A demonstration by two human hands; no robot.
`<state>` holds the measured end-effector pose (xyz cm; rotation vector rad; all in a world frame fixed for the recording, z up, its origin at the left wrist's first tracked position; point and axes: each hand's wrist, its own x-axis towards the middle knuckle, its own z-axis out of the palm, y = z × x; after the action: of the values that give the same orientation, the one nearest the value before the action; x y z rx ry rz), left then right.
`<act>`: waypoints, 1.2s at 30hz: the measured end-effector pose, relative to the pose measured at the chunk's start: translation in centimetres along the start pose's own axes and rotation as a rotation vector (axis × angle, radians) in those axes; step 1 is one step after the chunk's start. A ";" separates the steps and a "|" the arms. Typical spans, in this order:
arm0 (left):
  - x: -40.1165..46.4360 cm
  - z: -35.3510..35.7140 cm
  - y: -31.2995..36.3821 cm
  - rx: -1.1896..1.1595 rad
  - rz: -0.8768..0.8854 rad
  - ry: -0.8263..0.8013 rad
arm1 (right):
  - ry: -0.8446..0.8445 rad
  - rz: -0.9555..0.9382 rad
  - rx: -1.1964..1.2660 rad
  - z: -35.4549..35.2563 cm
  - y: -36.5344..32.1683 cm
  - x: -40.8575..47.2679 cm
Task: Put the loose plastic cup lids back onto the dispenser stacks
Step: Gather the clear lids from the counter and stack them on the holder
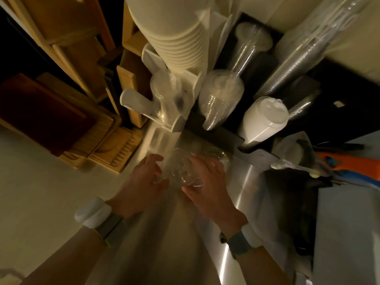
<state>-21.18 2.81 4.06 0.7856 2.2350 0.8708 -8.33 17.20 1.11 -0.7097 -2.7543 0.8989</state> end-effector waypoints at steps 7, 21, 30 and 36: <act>-0.8 -0.7 4.5 -0.042 0.162 0.127 | 0.144 -0.051 0.077 -5.9 -1.6 -0.3; 4.5 -0.7 13.2 -0.189 0.321 0.336 | 0.335 -0.154 0.142 -15.4 -1.0 5.7; 7.4 0.5 15.2 -0.096 0.219 0.499 | 0.165 -0.101 0.222 -16.3 -1.2 11.9; 8.7 1.6 15.1 -0.085 0.129 0.552 | 0.091 -0.044 0.258 -14.8 0.0 14.4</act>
<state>-21.11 18.70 11.41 0.7167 2.6113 1.3703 -16.69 31.76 13.10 -0.6239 -2.5025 1.1546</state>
